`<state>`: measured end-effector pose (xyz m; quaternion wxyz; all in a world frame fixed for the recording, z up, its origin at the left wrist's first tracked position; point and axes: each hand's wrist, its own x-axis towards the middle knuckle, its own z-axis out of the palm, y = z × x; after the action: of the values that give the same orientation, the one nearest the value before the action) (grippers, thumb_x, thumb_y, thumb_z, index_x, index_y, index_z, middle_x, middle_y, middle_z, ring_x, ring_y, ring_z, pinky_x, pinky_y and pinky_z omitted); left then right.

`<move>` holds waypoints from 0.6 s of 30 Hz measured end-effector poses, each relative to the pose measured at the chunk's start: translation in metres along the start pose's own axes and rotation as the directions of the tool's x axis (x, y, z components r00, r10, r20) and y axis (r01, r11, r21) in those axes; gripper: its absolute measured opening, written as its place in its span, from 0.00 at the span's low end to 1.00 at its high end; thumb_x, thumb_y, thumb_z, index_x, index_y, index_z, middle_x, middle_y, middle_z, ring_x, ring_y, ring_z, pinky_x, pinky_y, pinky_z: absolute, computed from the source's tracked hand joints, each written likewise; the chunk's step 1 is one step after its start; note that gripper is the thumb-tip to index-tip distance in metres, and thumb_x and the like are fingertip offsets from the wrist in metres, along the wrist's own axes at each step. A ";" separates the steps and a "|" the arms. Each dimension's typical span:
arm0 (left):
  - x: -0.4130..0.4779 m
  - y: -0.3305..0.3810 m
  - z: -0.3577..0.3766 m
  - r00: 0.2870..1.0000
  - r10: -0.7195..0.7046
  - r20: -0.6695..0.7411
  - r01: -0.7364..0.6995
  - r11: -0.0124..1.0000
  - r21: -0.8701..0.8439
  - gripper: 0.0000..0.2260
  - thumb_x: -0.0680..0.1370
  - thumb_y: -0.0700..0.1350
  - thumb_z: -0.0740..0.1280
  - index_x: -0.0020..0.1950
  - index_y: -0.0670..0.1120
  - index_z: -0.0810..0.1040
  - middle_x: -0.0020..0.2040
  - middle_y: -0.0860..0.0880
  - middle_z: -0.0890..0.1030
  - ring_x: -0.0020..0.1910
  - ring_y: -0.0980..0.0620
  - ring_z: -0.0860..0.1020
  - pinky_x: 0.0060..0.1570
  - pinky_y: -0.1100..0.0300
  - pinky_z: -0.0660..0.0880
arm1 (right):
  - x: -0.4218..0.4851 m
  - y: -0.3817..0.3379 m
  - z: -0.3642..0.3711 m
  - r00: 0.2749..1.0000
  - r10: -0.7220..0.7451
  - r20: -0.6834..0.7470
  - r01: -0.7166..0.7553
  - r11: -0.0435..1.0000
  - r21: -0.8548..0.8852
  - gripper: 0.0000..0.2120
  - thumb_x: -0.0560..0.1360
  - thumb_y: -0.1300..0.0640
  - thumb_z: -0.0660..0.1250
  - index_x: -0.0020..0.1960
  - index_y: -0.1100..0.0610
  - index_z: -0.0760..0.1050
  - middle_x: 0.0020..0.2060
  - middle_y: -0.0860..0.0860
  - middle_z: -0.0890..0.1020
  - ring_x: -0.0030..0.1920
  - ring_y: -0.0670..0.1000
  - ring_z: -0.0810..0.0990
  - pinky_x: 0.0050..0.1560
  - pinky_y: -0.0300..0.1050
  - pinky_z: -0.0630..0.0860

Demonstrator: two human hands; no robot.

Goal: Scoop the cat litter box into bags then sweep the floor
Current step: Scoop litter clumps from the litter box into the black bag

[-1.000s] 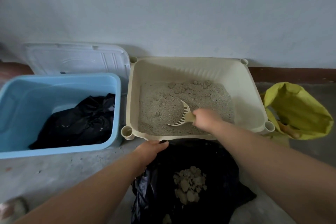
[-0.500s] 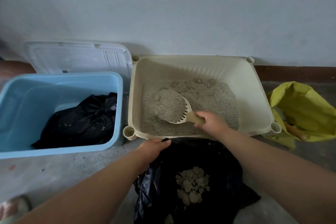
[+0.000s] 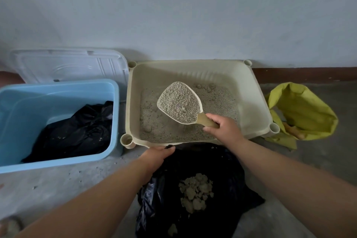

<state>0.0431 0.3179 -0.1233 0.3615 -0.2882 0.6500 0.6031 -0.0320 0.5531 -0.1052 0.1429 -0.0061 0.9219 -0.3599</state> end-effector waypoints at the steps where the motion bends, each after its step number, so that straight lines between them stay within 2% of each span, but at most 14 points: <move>1: 0.000 0.000 0.001 1.000 0.001 0.005 -0.001 1.000 -0.008 0.19 0.66 0.58 0.74 0.51 0.50 0.84 0.50 0.45 0.85 0.50 0.44 0.83 0.59 0.47 0.77 | -0.002 0.001 -0.002 1.000 -0.003 -0.008 0.003 1.000 -0.003 0.27 0.70 0.56 0.74 0.68 0.54 0.73 0.61 0.51 0.80 0.59 0.51 0.78 0.62 0.47 0.72; 5: -0.002 -0.001 0.005 1.000 0.012 0.002 -0.012 1.000 -0.024 0.12 0.73 0.53 0.72 0.52 0.48 0.84 0.49 0.44 0.85 0.49 0.44 0.83 0.59 0.47 0.77 | -0.004 0.002 -0.005 1.000 0.000 -0.022 0.000 1.000 -0.008 0.27 0.69 0.56 0.75 0.67 0.54 0.74 0.60 0.51 0.80 0.59 0.52 0.78 0.63 0.47 0.71; 13: -0.009 0.004 0.010 1.000 0.027 0.006 -0.027 0.998 -0.051 0.09 0.75 0.51 0.71 0.50 0.47 0.83 0.48 0.44 0.85 0.49 0.44 0.83 0.58 0.49 0.78 | -0.003 0.005 -0.011 0.998 0.001 0.063 0.007 0.992 -0.123 0.27 0.71 0.55 0.73 0.68 0.56 0.72 0.64 0.51 0.78 0.61 0.50 0.77 0.66 0.44 0.69; 18: -0.012 0.006 0.012 1.000 0.017 0.014 -0.016 0.996 -0.085 0.10 0.76 0.49 0.70 0.52 0.45 0.83 0.49 0.42 0.85 0.49 0.43 0.83 0.56 0.51 0.78 | -0.002 0.005 -0.015 1.000 0.012 0.025 -0.009 0.993 -0.119 0.26 0.71 0.54 0.73 0.68 0.55 0.73 0.61 0.51 0.80 0.57 0.50 0.79 0.61 0.43 0.72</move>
<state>0.0463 0.3293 -0.1103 0.3488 -0.2936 0.6235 0.6351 -0.0336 0.5666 -0.0977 0.1560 -0.0143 0.9398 -0.3036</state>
